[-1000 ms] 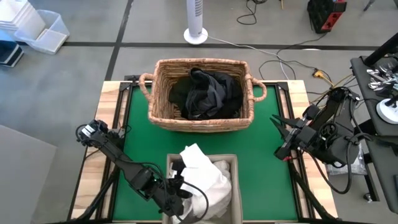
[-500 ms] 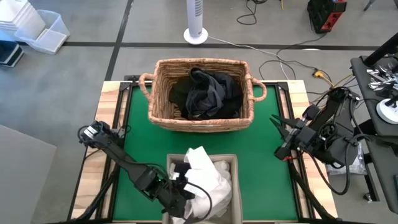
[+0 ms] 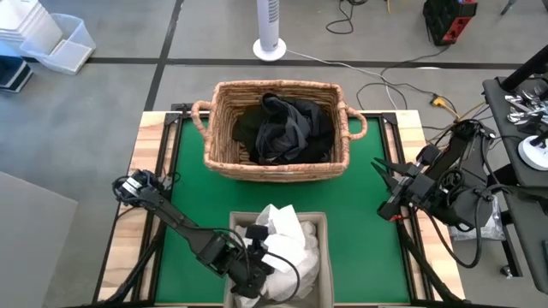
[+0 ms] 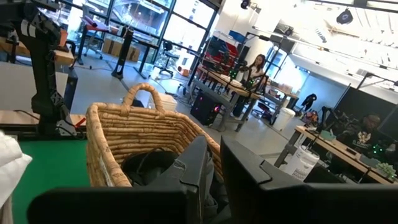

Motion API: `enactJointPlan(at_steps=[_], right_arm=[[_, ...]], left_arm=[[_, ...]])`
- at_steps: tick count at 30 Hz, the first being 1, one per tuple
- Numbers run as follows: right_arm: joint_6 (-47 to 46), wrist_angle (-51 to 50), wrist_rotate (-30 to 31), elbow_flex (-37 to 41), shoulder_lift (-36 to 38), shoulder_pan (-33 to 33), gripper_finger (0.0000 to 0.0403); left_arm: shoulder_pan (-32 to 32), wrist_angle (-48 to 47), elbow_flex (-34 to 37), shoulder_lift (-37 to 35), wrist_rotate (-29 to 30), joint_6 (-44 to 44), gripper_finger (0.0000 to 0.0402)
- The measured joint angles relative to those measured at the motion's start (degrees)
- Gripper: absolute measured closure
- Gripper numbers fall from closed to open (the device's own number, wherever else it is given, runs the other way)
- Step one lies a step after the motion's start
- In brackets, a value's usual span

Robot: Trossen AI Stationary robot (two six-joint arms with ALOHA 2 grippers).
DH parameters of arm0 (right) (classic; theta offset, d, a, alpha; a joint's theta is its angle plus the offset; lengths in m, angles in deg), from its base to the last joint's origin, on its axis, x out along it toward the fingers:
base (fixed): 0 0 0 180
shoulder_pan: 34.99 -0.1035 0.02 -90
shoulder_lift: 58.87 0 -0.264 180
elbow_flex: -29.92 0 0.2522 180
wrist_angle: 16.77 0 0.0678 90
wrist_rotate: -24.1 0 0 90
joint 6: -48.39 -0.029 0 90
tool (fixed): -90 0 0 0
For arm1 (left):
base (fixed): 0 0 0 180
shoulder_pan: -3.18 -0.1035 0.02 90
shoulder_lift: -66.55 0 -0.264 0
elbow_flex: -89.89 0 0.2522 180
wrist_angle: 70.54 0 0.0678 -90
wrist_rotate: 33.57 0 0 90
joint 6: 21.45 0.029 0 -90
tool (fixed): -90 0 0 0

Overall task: Sort clothes
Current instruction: Put the white shirt into the white laundry organizer

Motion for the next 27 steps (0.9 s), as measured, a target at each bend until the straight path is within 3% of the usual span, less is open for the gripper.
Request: enactJointPlan(at_steps=[19,27], right_arm=[[-0.02,-0.01,0.0,0.0,-0.02,0.0,0.0364],[-0.02,-0.02,0.0,0.0,-0.02,0.0,0.0364]], left_arm=[[-0.04,0.01,0.0,0.1,-2.3,0.0,0.039],[-0.09,0.02,0.0,0.1,-1.34,-0.78,0.0346]])
